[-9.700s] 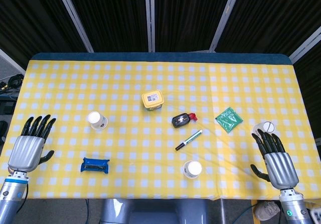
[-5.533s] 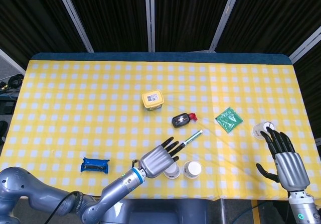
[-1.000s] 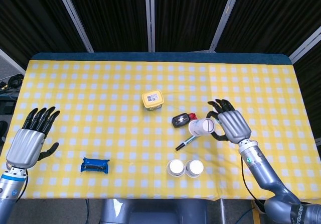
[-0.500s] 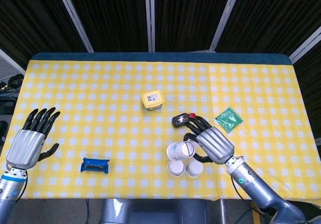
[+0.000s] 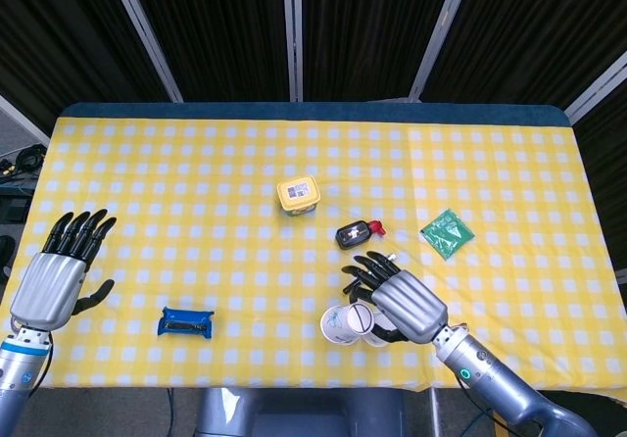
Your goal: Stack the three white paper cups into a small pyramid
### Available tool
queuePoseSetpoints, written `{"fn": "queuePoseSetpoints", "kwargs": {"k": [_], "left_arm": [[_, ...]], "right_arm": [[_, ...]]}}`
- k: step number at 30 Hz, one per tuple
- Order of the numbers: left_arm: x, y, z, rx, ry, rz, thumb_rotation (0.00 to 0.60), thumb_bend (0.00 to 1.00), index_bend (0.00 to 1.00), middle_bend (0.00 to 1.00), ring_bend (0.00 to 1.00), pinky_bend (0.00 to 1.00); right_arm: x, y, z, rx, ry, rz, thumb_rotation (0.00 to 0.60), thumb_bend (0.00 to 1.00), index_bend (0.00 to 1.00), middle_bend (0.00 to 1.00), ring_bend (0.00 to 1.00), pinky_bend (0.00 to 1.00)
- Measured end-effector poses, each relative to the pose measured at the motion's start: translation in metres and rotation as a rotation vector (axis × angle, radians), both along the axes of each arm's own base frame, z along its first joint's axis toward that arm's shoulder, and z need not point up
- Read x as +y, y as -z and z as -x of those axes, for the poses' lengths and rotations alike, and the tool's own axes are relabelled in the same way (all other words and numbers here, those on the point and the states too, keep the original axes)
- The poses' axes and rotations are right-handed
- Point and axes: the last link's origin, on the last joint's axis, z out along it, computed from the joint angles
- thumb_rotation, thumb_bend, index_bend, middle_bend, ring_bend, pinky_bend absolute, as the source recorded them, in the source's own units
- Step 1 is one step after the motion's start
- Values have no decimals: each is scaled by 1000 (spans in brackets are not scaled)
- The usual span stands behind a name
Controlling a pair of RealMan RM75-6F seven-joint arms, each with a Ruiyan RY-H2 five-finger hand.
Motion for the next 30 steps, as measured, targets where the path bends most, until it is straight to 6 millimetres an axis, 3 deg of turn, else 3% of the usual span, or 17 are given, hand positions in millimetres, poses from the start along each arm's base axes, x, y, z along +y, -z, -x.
{"fn": "queuePoseSetpoints", "kwargs": {"k": [10,30], "left_arm": [[-1,1,-1,2,5,5,600,280,0,0,0,0],[0,3,-1,9,6,13,600,281,0,0,0,0]], "right_arm": [[3,9,5,68,-13,10,600,244,504,126,0,0],[-2,-2,19,176,37,62,600,243,509,130,0,0]]}}
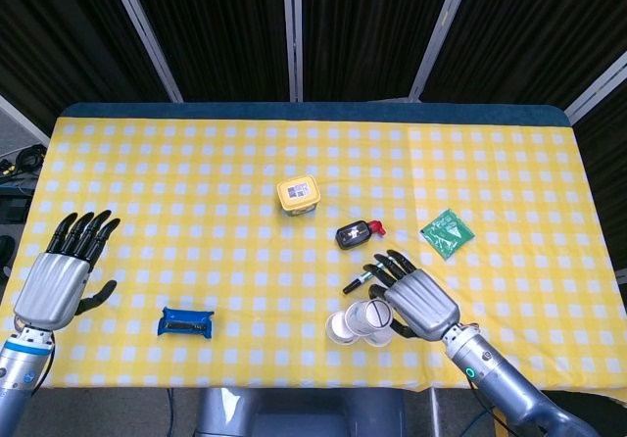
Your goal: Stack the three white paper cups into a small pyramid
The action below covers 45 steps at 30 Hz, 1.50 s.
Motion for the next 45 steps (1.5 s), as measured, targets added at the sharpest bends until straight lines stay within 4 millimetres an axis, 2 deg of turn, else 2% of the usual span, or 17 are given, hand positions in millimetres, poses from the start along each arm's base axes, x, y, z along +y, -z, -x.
{"fn": "queuePoseSetpoints", "kwargs": {"k": [8,17,25,35,41,45], "left_arm": [[0,-1,0,-3,0,-2,600,281,0,0,0,0],[0,-1,0,-5,-2,-1,600,281,0,0,0,0],[1,-2,0,-13,4,-5,600,281,0,0,0,0],[1,-3,1,-18,4,-6,600,281,0,0,0,0],[1,-4,2,-22,-2,-12,600,281,0,0,0,0],[0,-5,4,-20,-6,-13,600,282,0,0,0,0]], "right_arm": [[7,-2,0,20,6,-8,600,244,510,130,0,0],[9,4,-1,20,2,-19,600,227,491,109,0,0],[9,8,-1,37,-2,-5,600,188,356,5,0,0],[10,4,-6,55,-4,30,600,163,233,0,0,0],[6,-9,-2,75,15,88,600,163,170,0,0,0],[0,-23,8,75,56,163,600,162,133,0,0,0]]}}
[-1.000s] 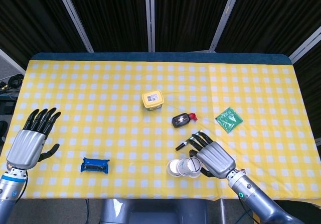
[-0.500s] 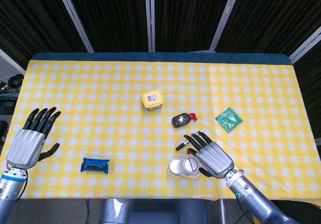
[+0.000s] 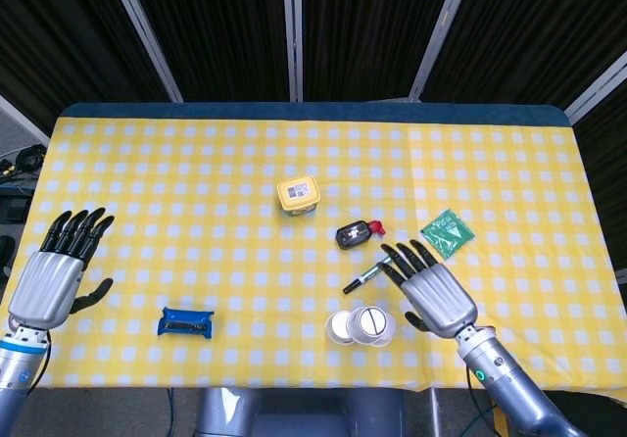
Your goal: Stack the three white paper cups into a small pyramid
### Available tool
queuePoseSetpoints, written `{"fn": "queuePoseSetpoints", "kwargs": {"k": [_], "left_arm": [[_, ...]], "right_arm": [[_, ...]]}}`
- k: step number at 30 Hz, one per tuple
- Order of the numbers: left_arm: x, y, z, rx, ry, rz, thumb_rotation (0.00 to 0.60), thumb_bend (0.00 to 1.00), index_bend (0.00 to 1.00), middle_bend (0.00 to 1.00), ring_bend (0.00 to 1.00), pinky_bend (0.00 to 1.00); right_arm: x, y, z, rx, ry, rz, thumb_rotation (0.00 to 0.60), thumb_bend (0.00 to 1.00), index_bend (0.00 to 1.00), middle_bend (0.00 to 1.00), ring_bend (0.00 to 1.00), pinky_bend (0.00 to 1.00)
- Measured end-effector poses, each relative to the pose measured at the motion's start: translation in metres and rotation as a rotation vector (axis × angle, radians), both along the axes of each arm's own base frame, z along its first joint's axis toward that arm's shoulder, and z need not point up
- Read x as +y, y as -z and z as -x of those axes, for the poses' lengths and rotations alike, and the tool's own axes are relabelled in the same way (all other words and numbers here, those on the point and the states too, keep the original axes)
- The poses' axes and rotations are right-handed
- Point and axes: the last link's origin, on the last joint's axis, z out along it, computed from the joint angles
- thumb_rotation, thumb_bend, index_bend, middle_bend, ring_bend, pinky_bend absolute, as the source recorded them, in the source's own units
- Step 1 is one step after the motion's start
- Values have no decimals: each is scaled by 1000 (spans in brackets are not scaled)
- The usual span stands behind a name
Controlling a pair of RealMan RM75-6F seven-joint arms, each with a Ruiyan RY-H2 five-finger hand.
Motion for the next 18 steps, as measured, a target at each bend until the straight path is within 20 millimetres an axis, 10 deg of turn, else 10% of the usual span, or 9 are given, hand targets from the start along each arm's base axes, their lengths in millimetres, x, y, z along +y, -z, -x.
{"fn": "queuePoseSetpoints", "kwargs": {"k": [18], "left_arm": [[-6,6,14,-3,-11,-18,600,278,0,0,0,0]], "right_arm": [[31,-58,143,-242,220,387,600,153,63,0,0,0]]}}
